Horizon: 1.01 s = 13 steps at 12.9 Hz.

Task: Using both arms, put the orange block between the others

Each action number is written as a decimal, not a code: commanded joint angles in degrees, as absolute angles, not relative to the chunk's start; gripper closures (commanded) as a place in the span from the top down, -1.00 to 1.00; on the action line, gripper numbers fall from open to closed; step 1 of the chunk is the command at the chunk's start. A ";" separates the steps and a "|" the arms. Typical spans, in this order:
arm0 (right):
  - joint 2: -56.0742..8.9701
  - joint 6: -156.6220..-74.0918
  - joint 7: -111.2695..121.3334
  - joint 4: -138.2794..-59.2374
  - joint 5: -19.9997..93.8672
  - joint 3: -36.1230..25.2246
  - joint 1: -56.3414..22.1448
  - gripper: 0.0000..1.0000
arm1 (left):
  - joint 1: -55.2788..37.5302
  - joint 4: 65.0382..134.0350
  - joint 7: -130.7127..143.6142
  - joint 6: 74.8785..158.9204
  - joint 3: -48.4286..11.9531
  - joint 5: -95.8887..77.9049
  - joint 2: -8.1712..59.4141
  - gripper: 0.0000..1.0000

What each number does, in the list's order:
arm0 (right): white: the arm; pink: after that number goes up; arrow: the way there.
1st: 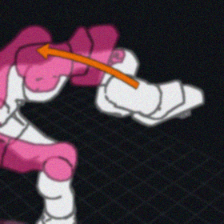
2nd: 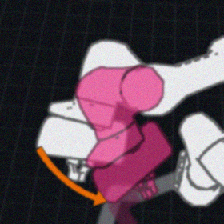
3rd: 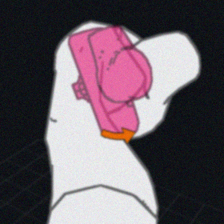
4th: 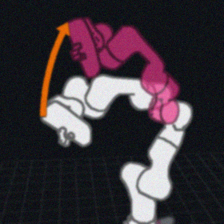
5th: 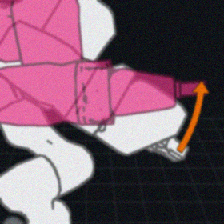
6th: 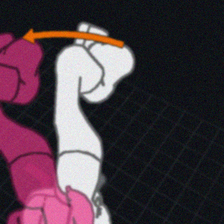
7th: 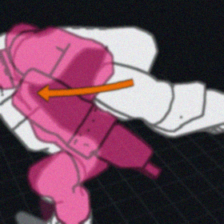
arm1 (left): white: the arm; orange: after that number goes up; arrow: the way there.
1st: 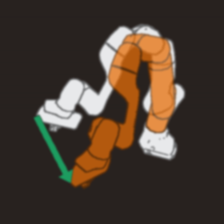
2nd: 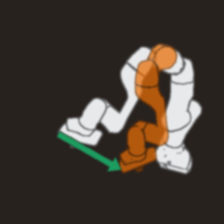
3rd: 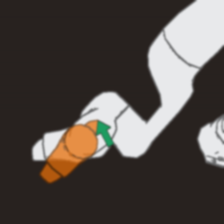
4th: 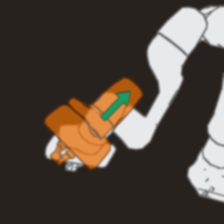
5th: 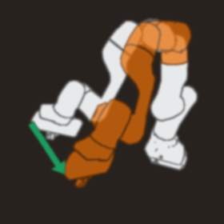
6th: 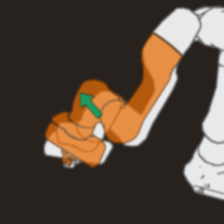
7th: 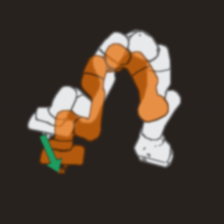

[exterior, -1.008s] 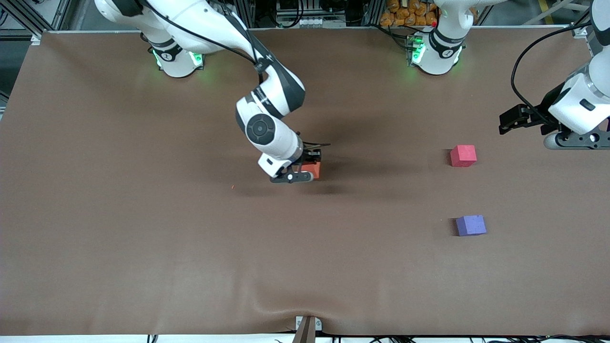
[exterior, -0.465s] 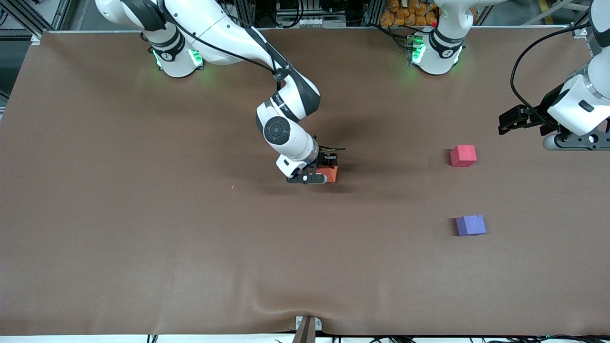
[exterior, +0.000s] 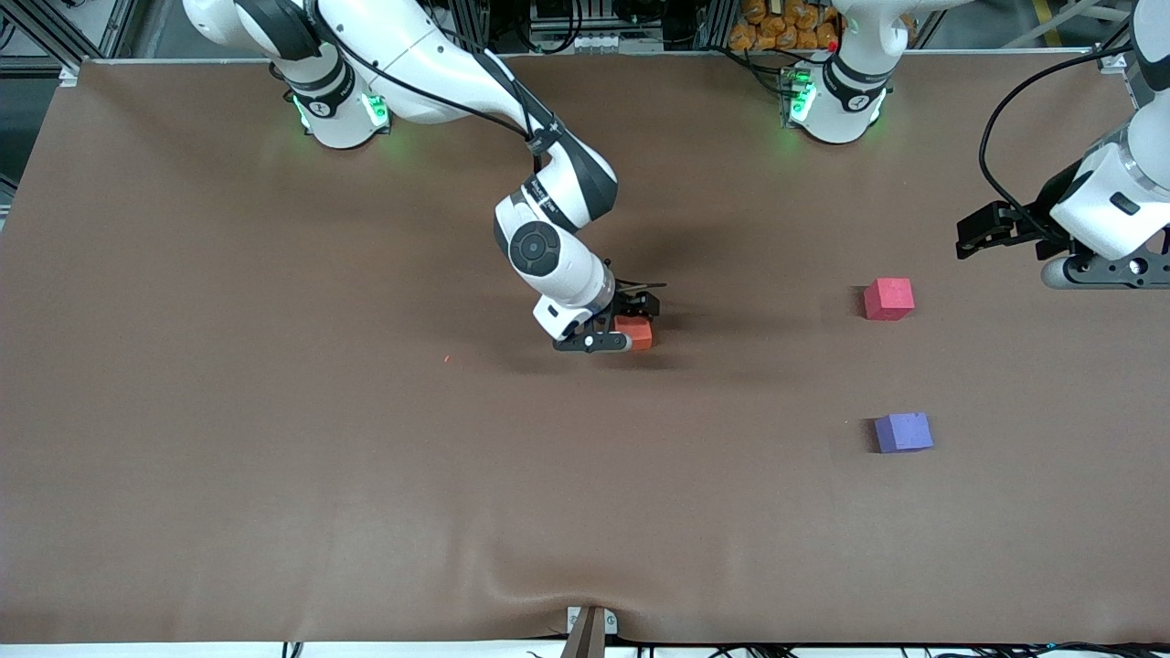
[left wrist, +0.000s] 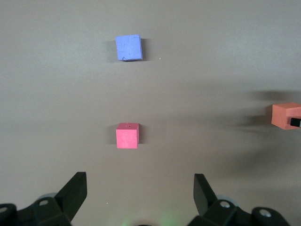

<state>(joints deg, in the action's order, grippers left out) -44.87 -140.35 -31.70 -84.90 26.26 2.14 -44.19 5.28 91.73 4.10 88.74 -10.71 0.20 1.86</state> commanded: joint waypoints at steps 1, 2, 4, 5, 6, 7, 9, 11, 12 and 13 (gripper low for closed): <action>-40.54 -137.31 -31.29 -84.11 27.33 2.37 -41.06 1.00 | 5.45 91.41 3.16 89.12 -10.81 -1.05 2.11 1.00; -37.65 -132.06 -31.55 -84.02 26.81 2.11 -40.44 1.00 | 5.45 91.41 3.16 89.21 -10.90 -1.05 2.11 1.00; -29.31 -121.96 -31.55 -84.37 22.88 1.85 -36.50 1.00 | 5.45 91.49 3.16 89.21 -10.90 -1.05 2.11 1.00; -25.61 -114.94 -31.47 -84.11 20.07 2.02 -33.78 1.00 | 5.45 91.49 3.16 89.21 -10.90 -1.05 2.20 1.00; -21.66 -107.65 -31.38 -83.85 16.73 2.11 -30.97 1.00 | 5.45 91.49 3.16 89.21 -10.90 -1.05 2.37 1.00; -17.53 -102.71 -31.38 -83.93 12.61 2.28 -28.76 1.00 | 5.36 91.49 3.16 89.21 -10.90 -1.05 2.55 1.00; -10.49 -93.04 -31.20 -83.94 7.75 2.63 -22.45 1.00 | 5.27 91.49 3.25 89.21 -10.99 -1.05 2.72 1.00; -5.47 -84.15 -28.59 -83.94 7.47 5.78 -12.19 1.00 | 5.10 91.41 3.25 89.30 -11.07 -1.05 3.07 1.00; -4.06 -80.54 -23.69 -83.85 7.38 6.93 -7.60 1.00 | 4.84 91.41 3.34 89.64 -11.16 -1.05 3.42 1.00; -3.43 -76.85 -17.73 -83.59 5.73 6.77 -4.95 1.00 | 3.96 91.41 4.21 90.17 -11.16 -0.97 3.95 1.00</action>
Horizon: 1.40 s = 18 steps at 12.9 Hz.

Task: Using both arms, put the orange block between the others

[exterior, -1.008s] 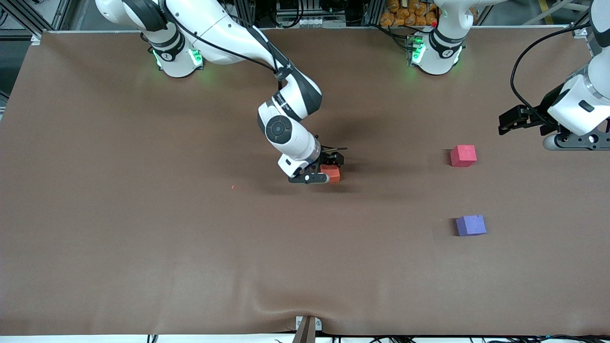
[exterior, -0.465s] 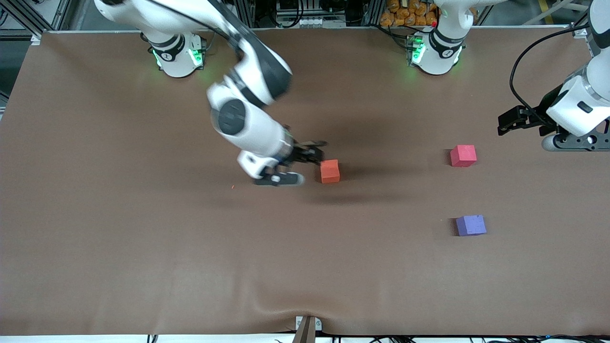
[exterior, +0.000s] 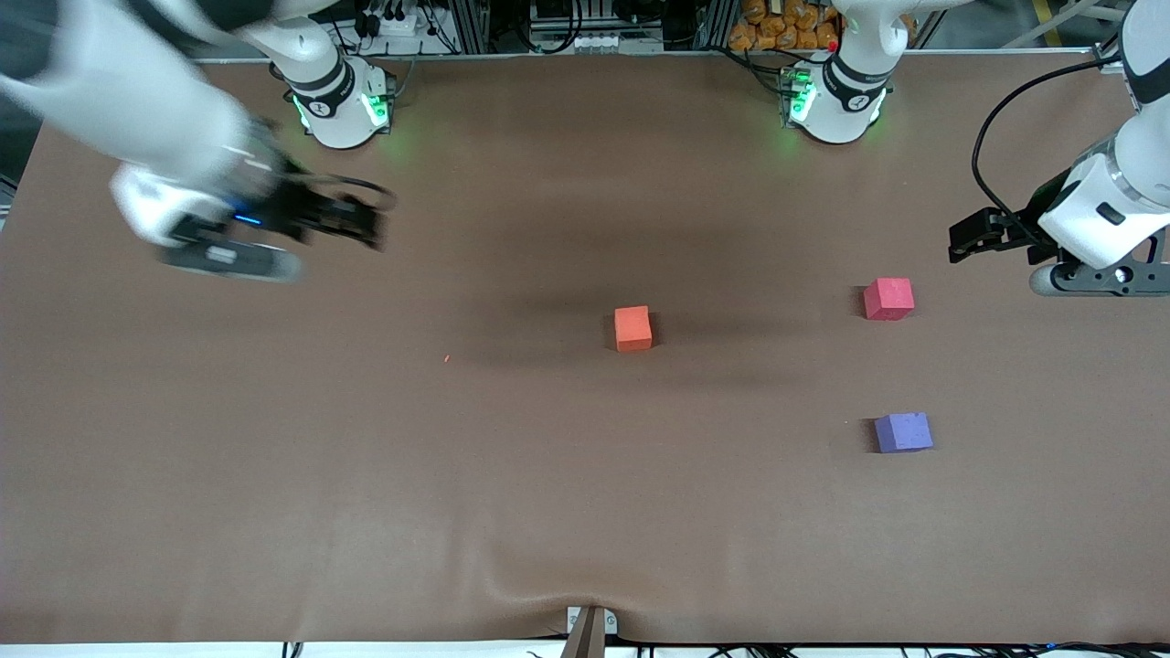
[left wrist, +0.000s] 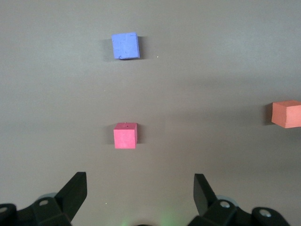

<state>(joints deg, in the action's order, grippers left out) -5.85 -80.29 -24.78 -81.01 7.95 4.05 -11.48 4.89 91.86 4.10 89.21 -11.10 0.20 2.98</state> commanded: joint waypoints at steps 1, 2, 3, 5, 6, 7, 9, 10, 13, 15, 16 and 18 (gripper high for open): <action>-2.82 -74.12 -13.40 -82.19 2.93 6.42 -3.36 1.00 | 3.00 91.32 4.65 90.52 -11.08 -0.97 4.30 1.00; -2.38 -72.96 -9.71 -81.48 0.99 6.42 -0.99 1.00 | 2.03 91.41 4.75 91.31 -11.07 -0.71 4.74 1.00; -2.29 -72.95 -6.01 -81.30 0.53 6.24 1.38 1.00 | 1.67 91.41 5.27 91.49 -11.07 -0.53 5.27 1.00; -2.20 -73.21 2.24 -81.21 -0.26 1.18 1.67 1.00 | 1.50 91.41 5.45 92.11 -11.16 -0.44 5.62 1.00; -1.94 -73.39 6.37 -81.30 -0.18 -0.77 1.58 1.00 | 1.58 91.32 5.45 92.20 -11.60 -0.44 6.23 1.00; -1.93 -73.39 8.50 -81.30 -0.26 -1.66 1.84 1.00 | 1.50 91.32 5.45 92.37 -11.86 -0.53 6.41 1.00; -2.11 -73.91 8.88 -81.82 -0.35 -2.11 1.85 1.00 | 1.41 91.14 5.54 92.46 -13.17 -0.79 7.73 1.00; -2.20 -74.26 8.88 -81.83 -0.35 -2.11 1.85 1.00 | 1.15 91.14 5.54 92.72 -13.97 -0.79 8.52 1.00; -2.46 -75.93 8.88 -82.00 -0.18 -2.02 1.76 1.00 | -3.14 91.23 11.91 95.70 -14.76 -0.53 11.68 1.00; -2.55 -77.86 8.96 -83.23 0.00 -2.02 1.76 1.00 | -7.71 91.23 19.83 98.69 -14.76 -0.53 14.22 1.00; -2.55 -77.96 8.96 -83.41 0.00 -2.02 1.76 1.00 | -10.43 91.23 23.52 100.18 -14.77 -0.44 15.98 1.00; -2.55 -77.87 9.23 -83.41 -0.09 -2.02 2.02 1.00 | -15.45 91.23 31.69 103.69 -14.68 -0.09 19.23 1.00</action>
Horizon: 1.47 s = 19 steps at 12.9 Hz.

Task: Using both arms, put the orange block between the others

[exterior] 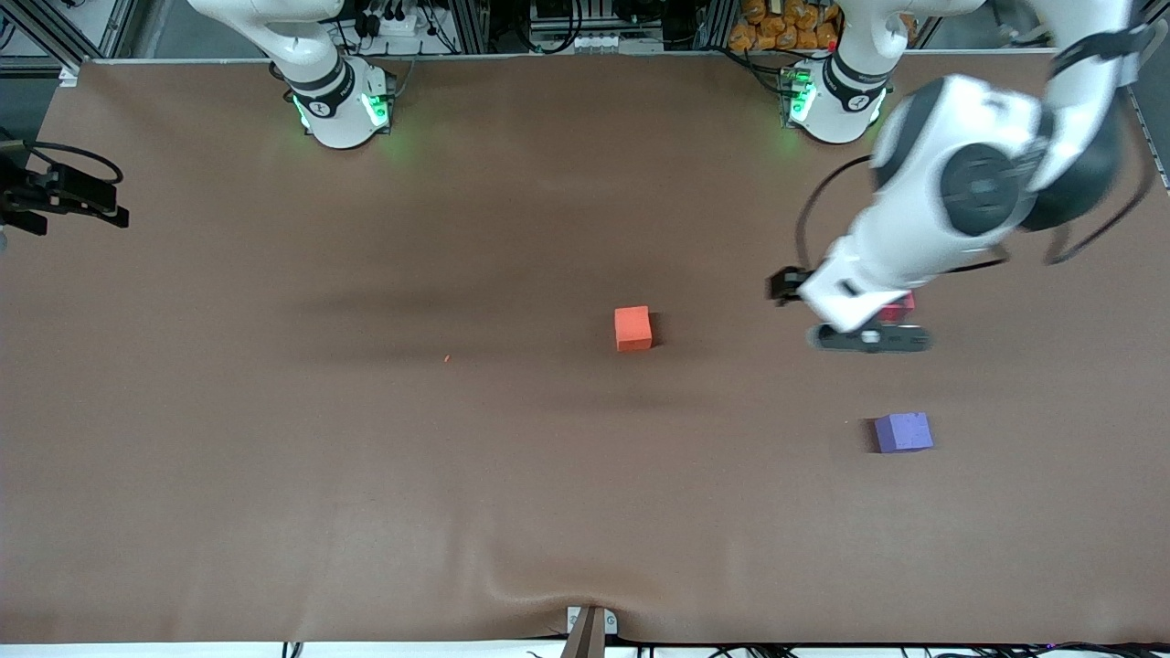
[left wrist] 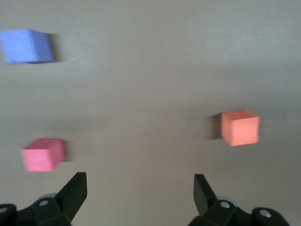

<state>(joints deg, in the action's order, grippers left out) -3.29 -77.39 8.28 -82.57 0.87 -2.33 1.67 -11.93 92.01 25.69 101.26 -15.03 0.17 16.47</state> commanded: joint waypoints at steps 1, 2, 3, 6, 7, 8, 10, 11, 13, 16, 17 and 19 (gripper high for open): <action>-2.55 -77.70 9.66 -83.41 -0.09 -2.02 2.02 1.00 | -17.56 91.14 35.03 105.45 -14.68 0.00 20.81 1.00; -2.55 -77.61 9.67 -83.32 -0.17 -2.02 1.85 1.00 | -19.67 90.88 37.16 106.86 -14.76 -0.09 22.57 1.00; -2.55 -77.61 9.67 -83.23 -0.09 -2.02 1.85 1.00 | -21.95 90.79 39.18 108.01 -14.68 0.00 24.33 1.00; -2.81 -77.17 9.67 -82.97 -0.17 -2.02 2.20 1.00 | -27.50 88.69 45.69 113.19 -14.33 2.10 31.00 1.00; -2.81 -77.25 9.67 -82.88 -0.18 -2.11 2.37 1.00 | -28.81 88.68 46.66 115.81 -14.33 3.24 33.29 1.00; -2.90 -77.34 9.67 -82.88 -0.26 -2.11 2.55 1.00 | -30.31 88.86 47.54 118.45 -14.24 4.30 35.14 1.00; -2.99 -77.43 9.23 -83.06 -0.26 -2.11 2.37 1.00 | -30.93 89.12 50.61 121.10 -14.24 8.32 37.96 1.00; -3.16 -77.43 9.14 -82.97 -0.26 -2.11 2.29 1.00 | -31.02 89.12 51.41 121.37 -14.33 9.48 38.75 1.00; -3.25 -77.34 9.14 -82.79 -0.35 -2.11 2.11 1.00 | -30.94 89.12 51.42 122.16 -14.33 9.58 39.72 1.00; -3.25 -77.34 9.14 -82.79 -0.44 -2.11 1.41 1.00 | -30.94 89.21 51.33 122.96 -14.33 9.49 41.39 1.00; -3.34 -77.43 9.23 -82.88 -0.44 -2.54 1.32 1.00 | -30.76 89.30 51.33 122.96 -14.33 9.41 42.09 1.00; -3.34 -77.52 9.67 -82.97 -0.35 -4.73 0.18 1.00 | -30.76 89.30 51.33 122.96 -14.33 9.32 43.15 1.00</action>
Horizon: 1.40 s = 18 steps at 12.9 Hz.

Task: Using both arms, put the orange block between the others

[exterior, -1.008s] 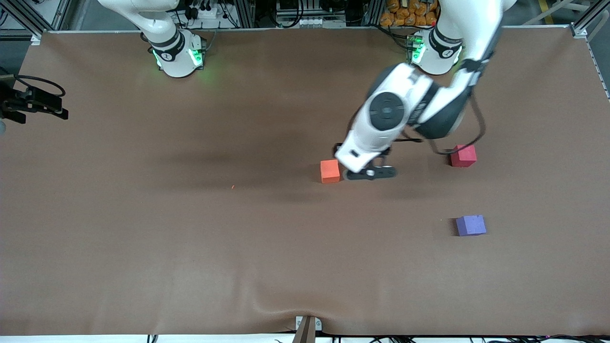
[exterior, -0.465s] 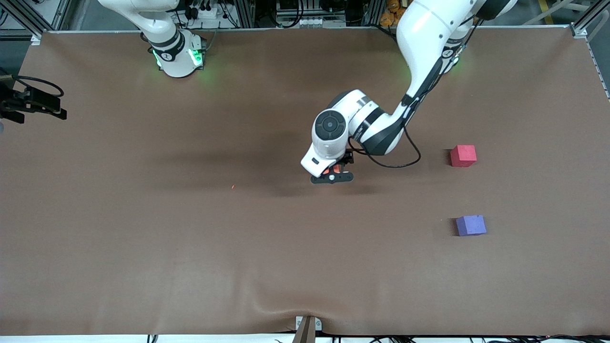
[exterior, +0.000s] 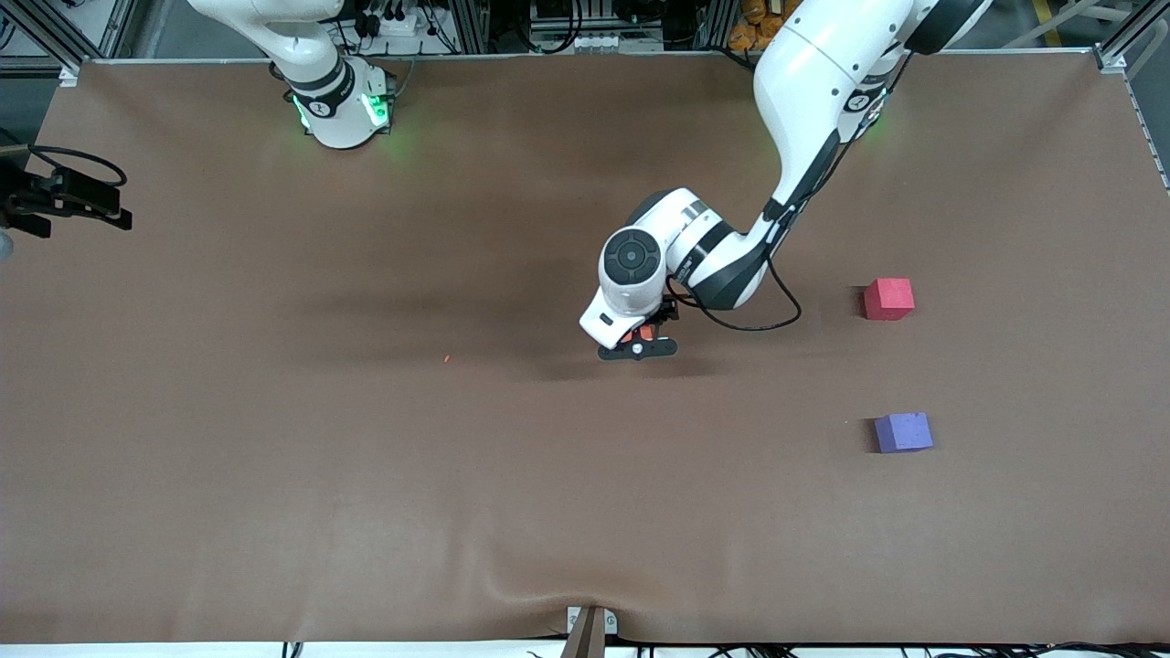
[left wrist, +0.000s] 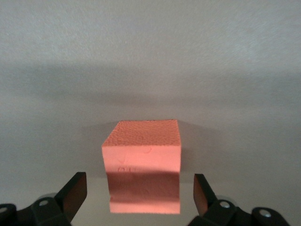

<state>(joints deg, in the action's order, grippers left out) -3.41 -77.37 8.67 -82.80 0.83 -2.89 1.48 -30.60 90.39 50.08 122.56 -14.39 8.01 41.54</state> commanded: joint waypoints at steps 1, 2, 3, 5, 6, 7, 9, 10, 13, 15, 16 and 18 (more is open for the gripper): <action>-3.25 -77.43 9.67 -82.97 -0.26 -5.36 -0.35 1.00 | -30.59 89.30 51.42 122.96 -14.41 8.62 43.15 0.59; -3.25 -77.34 9.41 -82.97 -0.18 -5.36 -0.35 1.00 | -29.98 89.38 51.42 122.96 -14.33 8.53 43.15 0.19; -3.25 -77.26 9.14 -82.88 -0.18 -5.19 -0.35 1.00 | -29.19 89.73 51.24 122.70 -14.33 8.61 42.98 -0.34; -3.34 -77.26 9.32 -82.88 0.00 -5.10 -0.26 1.00 | -24.82 91.22 49.23 119.55 -14.32 9.31 39.92 -1.00; -3.25 -77.17 9.40 -82.88 0.00 -5.10 -0.35 1.00 | -23.22 92.45 48.96 118.84 -14.67 9.49 38.42 -1.00; -3.25 -77.25 9.67 -82.88 0.00 -5.10 -0.26 1.00 | -22.51 93.33 48.61 118.05 -14.59 9.41 36.49 -1.00; -3.34 -77.26 9.67 -82.79 0.09 -5.01 -0.35 1.00 | -18.22 95.17 46.25 115.94 -14.68 9.58 33.42 -1.00; -3.25 -77.26 9.67 -82.71 0.09 -5.01 -0.44 1.00 | -16.02 96.40 42.23 115.06 -14.59 9.58 31.75 -1.00; -3.34 -77.17 9.67 -82.79 0.00 -5.01 -0.70 1.00 | -8.46 100.71 29.58 114.70 -14.59 9.58 27.70 -1.00; -3.25 -77.17 9.67 -82.79 0.26 -5.01 -0.62 1.00 | -4.15 102.30 23.23 114.70 -14.59 9.58 26.64 -1.00; -3.25 -77.17 9.67 -82.71 0.35 -5.01 -0.79 1.00 | -2.83 102.57 20.77 114.70 -14.59 9.58 26.54 -1.00; -3.25 -77.26 9.67 -82.71 0.35 -5.01 -0.79 1.00 | -0.45 102.92 17.25 114.70 -14.50 9.67 26.54 -1.00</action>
<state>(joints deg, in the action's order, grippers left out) -3.43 -77.38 8.91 -82.88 0.83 -4.39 0.05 -1.90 100.64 19.60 114.47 -13.89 8.37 28.40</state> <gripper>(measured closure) 0.000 0.467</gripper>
